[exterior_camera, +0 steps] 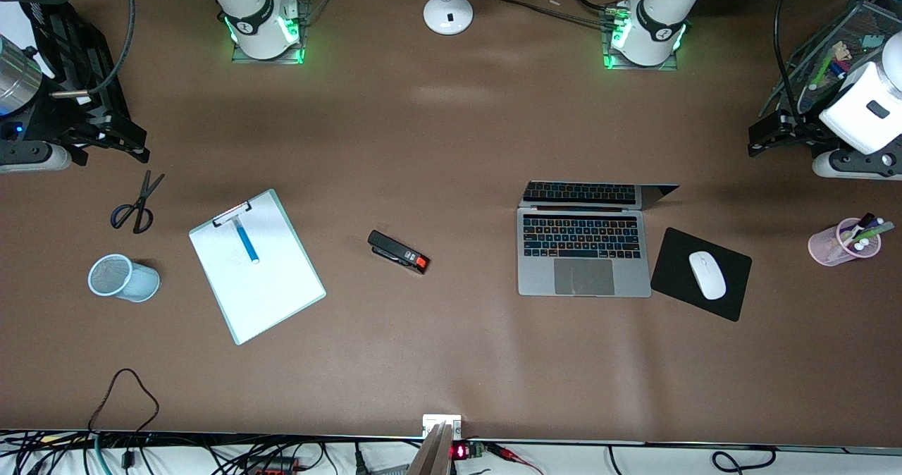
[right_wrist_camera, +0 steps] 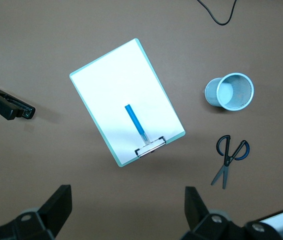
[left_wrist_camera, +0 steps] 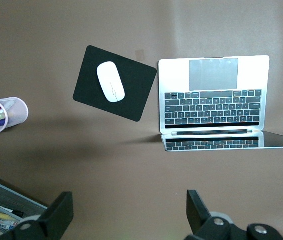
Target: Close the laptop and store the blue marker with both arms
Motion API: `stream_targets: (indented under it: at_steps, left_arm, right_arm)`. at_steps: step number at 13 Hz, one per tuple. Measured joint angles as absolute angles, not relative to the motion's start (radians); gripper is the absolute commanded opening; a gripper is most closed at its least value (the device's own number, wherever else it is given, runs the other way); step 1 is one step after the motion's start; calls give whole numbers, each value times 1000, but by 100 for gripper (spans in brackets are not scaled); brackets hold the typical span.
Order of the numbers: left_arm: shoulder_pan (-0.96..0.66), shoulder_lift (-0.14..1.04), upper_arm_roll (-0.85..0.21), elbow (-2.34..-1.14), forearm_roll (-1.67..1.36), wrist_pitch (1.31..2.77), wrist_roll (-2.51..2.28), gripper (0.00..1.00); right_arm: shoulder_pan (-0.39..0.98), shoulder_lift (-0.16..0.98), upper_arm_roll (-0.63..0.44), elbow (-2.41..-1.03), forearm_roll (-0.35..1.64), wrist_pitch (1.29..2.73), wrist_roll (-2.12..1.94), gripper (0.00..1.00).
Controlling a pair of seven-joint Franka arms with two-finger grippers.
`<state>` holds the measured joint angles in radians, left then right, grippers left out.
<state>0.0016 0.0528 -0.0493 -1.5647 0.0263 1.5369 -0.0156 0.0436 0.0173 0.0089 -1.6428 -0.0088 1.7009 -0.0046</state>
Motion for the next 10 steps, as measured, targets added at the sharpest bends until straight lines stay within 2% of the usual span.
stream_targets:
  at_steps: [7,10]
  left_arm:
    - [2,54,-49,-1565,26,1536,-16,100]
    - [-5,87,-53,-1565,26,1486,-16,100]
  right_arm:
    - [42,17,7,-1643,-9,1677,-4,100]
    - [42,18,7,-1642,-9,1677,-4,100]
